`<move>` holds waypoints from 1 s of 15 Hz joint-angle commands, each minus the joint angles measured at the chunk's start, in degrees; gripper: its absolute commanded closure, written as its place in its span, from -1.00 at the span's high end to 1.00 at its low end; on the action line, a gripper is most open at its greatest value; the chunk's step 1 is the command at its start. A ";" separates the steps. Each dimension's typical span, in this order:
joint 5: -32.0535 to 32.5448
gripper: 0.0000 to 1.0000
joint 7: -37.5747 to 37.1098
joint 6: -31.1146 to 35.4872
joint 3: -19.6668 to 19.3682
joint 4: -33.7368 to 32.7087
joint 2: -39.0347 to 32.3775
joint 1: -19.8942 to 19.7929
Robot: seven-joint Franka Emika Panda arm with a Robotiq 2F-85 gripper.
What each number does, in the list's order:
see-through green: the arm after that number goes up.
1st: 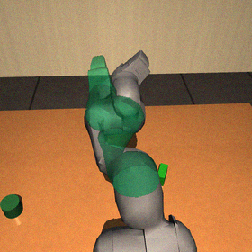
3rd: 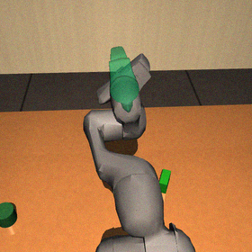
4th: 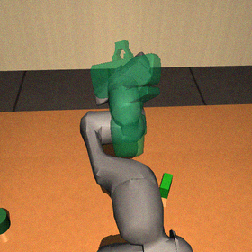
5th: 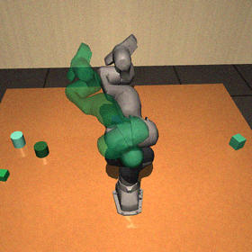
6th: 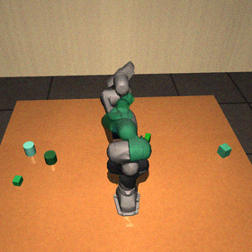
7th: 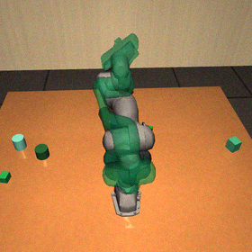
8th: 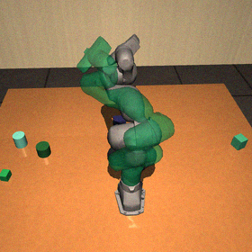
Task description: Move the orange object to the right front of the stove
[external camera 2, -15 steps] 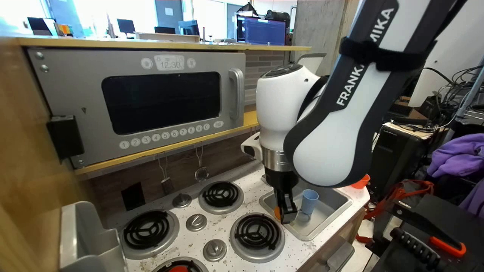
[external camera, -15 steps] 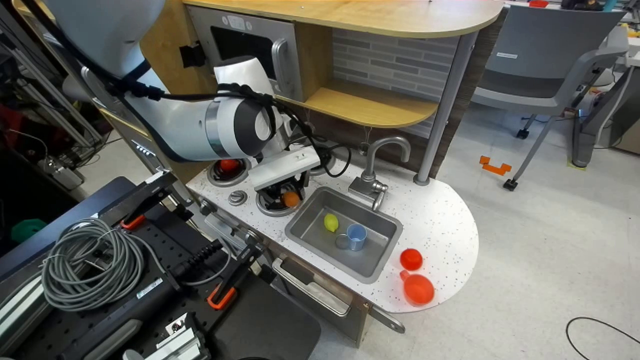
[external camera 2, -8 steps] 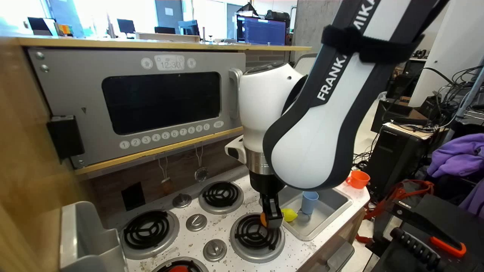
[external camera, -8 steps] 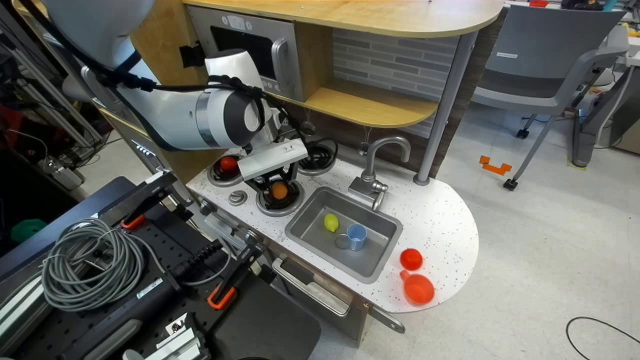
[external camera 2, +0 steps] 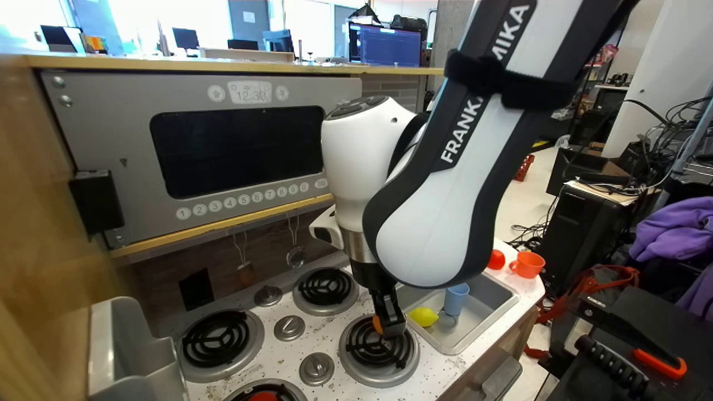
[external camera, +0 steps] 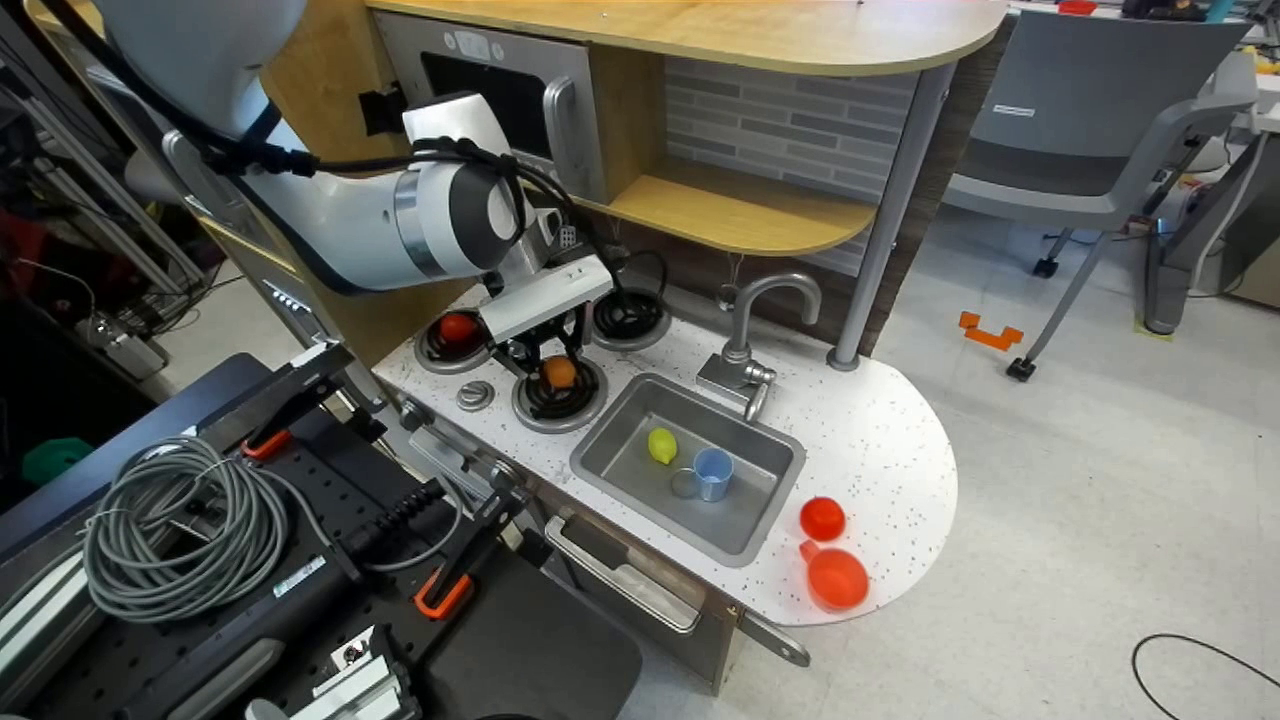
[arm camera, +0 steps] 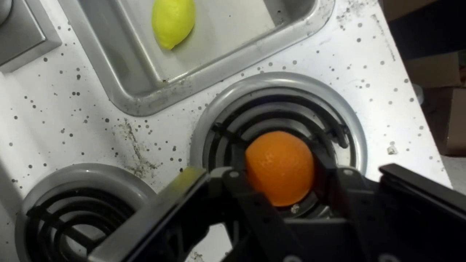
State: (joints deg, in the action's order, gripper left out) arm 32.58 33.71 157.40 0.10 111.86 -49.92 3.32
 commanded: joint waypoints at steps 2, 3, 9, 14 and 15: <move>1.10 -0.62 1.20 -4.44 -0.66 -5.33 -4.02 1.72; 1.05 -0.62 1.32 -5.04 -0.65 -6.09 -4.71 1.82; 1.00 0.37 0.64 -7.93 -0.69 -7.50 -5.60 2.52; 0.21 0.96 2.32 -6.32 0.78 -0.88 -0.91 -0.80; -0.01 1.00 2.45 -6.22 0.89 0.10 -0.20 -1.46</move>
State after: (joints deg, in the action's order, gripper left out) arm 32.65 34.59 150.81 0.07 107.66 -53.77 4.17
